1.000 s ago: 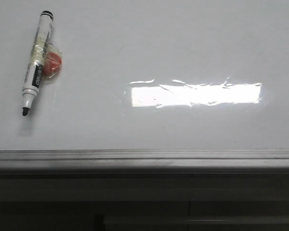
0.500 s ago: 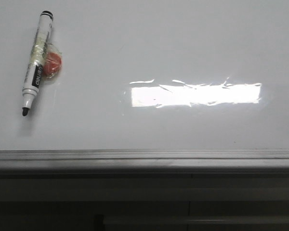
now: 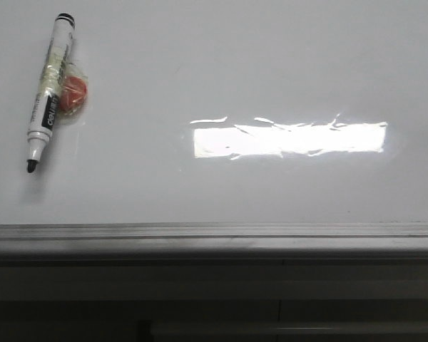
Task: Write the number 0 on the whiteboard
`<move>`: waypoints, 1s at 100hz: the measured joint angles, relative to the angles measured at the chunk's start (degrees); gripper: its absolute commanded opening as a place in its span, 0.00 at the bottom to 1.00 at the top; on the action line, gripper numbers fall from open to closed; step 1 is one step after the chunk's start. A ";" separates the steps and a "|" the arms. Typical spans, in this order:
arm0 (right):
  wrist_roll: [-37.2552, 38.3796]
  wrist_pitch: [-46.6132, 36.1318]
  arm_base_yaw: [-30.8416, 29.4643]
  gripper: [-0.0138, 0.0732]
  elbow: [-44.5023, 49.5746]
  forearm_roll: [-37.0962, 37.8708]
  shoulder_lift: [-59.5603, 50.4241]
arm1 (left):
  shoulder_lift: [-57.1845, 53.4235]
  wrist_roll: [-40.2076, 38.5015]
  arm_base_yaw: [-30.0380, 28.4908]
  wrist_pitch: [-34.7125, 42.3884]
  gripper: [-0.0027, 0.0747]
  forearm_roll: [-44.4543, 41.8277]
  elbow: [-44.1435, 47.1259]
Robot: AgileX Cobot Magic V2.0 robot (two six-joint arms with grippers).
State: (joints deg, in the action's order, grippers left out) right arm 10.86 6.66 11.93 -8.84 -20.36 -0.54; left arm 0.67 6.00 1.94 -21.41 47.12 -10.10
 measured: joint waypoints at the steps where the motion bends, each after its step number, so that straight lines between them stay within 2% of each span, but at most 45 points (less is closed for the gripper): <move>1: -0.01 0.59 0.00 0.44 -0.96 0.38 0.00 | 0.48 0.62 0.00 -0.84 0.08 -0.43 -0.62; 10: -1.20 8.26 0.00 0.55 -6.60 4.52 0.47 | 5.40 9.05 0.00 -5.51 0.24 -2.29 -8.60; 15: -2.45 12.11 0.00 0.56 -9.00 5.48 2.04 | 10.08 14.22 0.00 -9.34 0.37 -3.25 -12.93; 22: -4.72 16.19 0.00 0.56 -11.17 6.33 4.57 | 16.83 20.54 0.00 -14.62 0.48 -5.02 -18.70; 36: -6.69 17.92 0.00 0.56 -12.07 6.87 8.66 | 28.97 25.15 2.45 -19.20 0.45 -10.41 -26.21; 45: -7.03 17.92 0.00 0.56 -12.07 6.92 9.88 | 34.21 25.74 7.13 -19.60 0.38 -15.13 -28.83; 53: -7.76 17.92 0.00 0.56 -12.07 7.01 10.40 | 38.70 25.40 12.45 -21.02 0.37 -24.01 -31.02; 62: -10.06 17.92 0.00 0.56 -12.11 7.01 10.88 | 43.18 19.67 19.11 -24.07 0.37 -38.16 -32.86; 69: -11.56 18.35 0.00 0.56 -12.11 7.01 11.03 | 45.87 11.26 23.74 -25.91 0.40 -47.50 -33.32; 74: -12.06 18.81 0.00 0.56 -12.11 7.01 11.12 | 47.20 4.75 26.42 -25.70 0.43 -50.89 -33.35; 87: -12.78 19.62 0.00 0.56 -12.11 7.05 11.28 | 48.14 -7.34 31.94 -19.25 0.50 -50.51 -33.45; 100: -12.97 19.75 0.00 0.56 -12.11 7.05 11.28 | 49.31 -14.78 34.74 -11.76 0.50 -46.36 -33.68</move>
State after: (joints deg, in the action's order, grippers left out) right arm -2.11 26.41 11.93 -20.95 -13.31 10.74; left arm 49.98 -8.78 36.68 -33.17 0.76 -43.78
